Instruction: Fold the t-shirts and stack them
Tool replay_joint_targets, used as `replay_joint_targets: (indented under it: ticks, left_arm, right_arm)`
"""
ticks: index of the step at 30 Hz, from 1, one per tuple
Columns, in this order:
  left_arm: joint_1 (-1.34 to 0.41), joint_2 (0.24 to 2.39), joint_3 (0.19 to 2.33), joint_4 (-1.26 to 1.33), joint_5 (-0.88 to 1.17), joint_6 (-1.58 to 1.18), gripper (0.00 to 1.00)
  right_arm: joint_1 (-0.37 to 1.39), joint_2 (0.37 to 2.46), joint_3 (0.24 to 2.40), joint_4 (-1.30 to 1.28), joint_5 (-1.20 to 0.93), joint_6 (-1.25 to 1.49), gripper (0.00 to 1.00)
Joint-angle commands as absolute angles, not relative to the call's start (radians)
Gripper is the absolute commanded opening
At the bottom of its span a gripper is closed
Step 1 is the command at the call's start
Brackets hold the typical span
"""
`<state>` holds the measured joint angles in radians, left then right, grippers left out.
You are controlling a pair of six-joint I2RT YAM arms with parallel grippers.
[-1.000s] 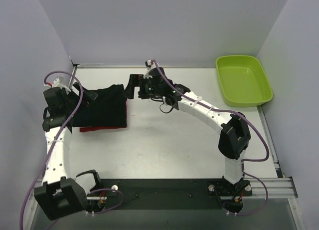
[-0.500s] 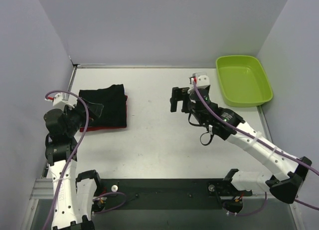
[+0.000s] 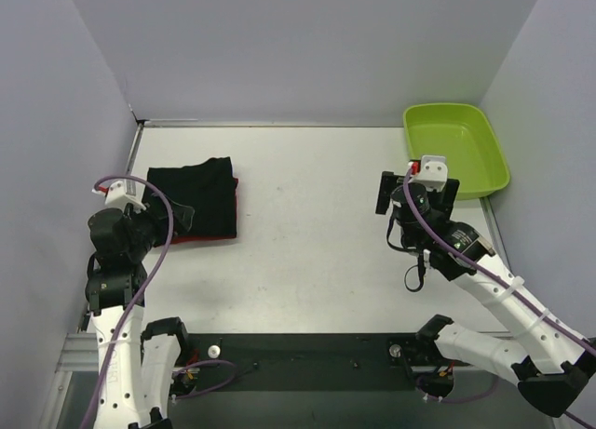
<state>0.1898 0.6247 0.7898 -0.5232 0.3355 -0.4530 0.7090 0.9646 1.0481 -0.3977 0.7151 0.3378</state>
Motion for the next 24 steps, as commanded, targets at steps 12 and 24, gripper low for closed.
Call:
replay_joint_targets:
  ticks: [12, 24]
  left_arm:
    - [0.183, 0.675, 0.821, -0.528, 0.193, -0.428, 0.93]
    - [0.084, 0.900, 0.925, -0.520, 0.158, -0.397, 0.93]
  right_arm:
    - [0.621, 0.985, 1.046, -0.434, 0.839, 0.345, 1.00]
    - [0.489, 1.089, 1.115, -0.486, 0.740, 0.390, 1.00]
